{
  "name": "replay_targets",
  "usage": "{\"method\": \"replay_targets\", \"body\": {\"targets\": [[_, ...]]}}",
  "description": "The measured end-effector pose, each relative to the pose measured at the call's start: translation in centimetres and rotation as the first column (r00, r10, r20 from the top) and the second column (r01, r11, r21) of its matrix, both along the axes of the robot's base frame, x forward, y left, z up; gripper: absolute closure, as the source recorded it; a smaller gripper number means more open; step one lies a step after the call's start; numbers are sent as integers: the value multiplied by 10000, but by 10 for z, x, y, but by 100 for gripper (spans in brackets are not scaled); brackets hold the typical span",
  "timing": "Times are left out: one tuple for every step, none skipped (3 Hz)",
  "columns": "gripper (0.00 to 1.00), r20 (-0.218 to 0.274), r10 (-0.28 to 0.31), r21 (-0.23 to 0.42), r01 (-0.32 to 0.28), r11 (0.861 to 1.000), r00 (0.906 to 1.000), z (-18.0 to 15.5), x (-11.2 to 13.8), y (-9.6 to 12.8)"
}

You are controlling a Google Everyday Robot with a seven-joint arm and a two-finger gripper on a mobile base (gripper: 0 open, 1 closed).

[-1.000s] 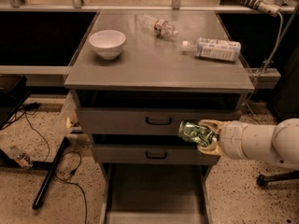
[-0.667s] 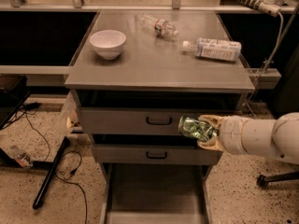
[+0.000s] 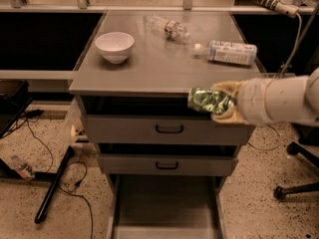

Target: Pick green can from bottom drawer and place on counter

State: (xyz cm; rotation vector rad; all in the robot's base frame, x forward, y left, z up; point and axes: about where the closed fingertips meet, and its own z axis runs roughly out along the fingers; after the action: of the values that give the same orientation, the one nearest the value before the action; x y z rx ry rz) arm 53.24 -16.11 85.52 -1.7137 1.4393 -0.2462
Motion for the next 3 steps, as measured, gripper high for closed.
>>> {"method": "replay_targets", "body": {"targets": [[100,-142,384,-397,-389,9985,9992,47,26,-1],[100,-510,943,-689,-977,9928,9942,91,46,5],[100,-1149,1528,-229,-1564,9874,9816,95,52,4]]}}
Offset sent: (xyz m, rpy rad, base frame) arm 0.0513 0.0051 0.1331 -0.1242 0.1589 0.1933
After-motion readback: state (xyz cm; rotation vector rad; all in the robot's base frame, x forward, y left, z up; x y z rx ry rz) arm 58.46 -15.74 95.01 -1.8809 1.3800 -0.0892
